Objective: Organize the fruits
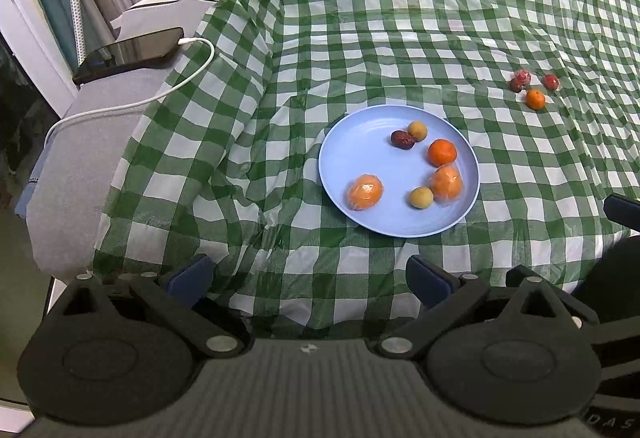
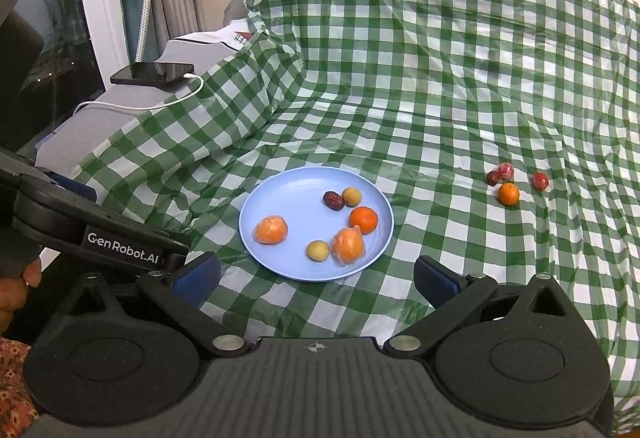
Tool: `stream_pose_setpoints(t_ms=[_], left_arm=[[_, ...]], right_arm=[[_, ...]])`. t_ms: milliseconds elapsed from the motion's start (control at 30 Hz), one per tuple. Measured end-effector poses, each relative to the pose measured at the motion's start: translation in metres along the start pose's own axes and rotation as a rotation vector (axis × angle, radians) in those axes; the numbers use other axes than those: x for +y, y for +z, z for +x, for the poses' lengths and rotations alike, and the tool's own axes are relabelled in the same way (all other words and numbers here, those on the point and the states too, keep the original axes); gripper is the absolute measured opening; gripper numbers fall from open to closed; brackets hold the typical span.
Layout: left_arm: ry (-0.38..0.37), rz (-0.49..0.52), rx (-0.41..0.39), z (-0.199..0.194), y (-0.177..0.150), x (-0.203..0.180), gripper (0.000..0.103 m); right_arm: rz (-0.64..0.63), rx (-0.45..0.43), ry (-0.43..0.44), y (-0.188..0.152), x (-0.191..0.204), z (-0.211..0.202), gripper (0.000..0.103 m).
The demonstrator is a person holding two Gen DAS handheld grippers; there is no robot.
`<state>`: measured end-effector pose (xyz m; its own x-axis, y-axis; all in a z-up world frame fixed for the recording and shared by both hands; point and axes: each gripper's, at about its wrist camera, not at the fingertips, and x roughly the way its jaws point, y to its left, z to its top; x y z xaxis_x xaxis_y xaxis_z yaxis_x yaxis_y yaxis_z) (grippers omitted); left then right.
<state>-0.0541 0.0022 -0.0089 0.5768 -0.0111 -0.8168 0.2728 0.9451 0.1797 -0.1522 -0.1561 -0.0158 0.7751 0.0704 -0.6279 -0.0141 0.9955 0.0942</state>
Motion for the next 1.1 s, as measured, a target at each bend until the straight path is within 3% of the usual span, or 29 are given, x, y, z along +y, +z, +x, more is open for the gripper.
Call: stream_pose_setpoints(t_ms=[1100], left_arm=[[0.009, 0.016, 0.050, 0.017, 0.004, -0.003, 0.103]], right_arm=[[0.011, 0.046, 0.014, -0.003, -0.007, 0.021, 0.102]])
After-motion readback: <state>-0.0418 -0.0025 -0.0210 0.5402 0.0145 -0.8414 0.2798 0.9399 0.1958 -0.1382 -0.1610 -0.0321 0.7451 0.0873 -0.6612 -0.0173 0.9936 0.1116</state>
